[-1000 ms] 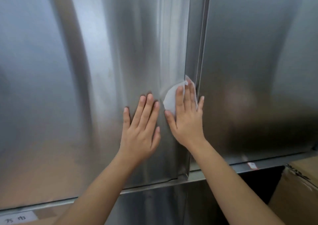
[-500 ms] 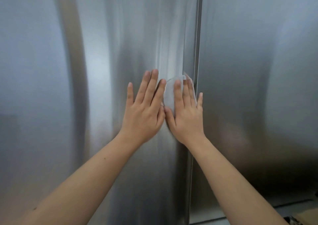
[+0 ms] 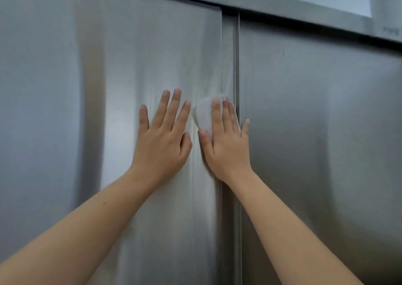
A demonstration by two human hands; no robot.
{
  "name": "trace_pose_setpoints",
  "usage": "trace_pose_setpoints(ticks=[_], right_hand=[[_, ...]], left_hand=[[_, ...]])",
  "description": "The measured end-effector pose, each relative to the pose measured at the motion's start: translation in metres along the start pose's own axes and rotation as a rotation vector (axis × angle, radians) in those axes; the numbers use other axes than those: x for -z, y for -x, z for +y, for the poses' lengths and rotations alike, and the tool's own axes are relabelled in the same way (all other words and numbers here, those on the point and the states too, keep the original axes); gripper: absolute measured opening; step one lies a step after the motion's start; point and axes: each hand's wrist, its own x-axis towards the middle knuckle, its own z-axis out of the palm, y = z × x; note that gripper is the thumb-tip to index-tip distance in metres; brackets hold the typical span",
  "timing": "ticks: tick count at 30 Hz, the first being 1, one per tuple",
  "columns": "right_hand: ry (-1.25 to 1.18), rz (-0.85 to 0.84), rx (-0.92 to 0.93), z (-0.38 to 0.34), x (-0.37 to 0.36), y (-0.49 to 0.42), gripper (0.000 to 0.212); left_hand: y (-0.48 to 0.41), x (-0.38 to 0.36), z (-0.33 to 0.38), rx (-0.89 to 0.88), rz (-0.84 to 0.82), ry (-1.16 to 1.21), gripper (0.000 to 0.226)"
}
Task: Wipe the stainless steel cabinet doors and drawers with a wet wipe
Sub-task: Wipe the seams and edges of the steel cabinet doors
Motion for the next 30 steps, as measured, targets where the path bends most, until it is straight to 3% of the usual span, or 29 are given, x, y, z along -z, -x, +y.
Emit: trace_pose_setpoints(ticks=[7,17,24,30], right_hand=[[-0.011,0.019,0.054,0.001,0.003,-0.018,0.058],[0.039,0.041,0.037,0.002,0.026,-0.121,0.061],[0.064,0.041,0.062,0.007,0.02,-0.103,0.062],[0.123,-0.009,0.027,0.003,0.037,-0.152,0.065]], left_hand=[[-0.048,0.001,-0.023,0.021,-0.002,-0.019,0.061],[-0.044,0.0,-0.024,0.018,-0.019,-0.045,0.062],[-0.044,0.0,-0.024,0.014,-0.011,-0.058,0.061],[-0.044,0.0,-0.024,-0.004,0.017,-0.068,0.06]])
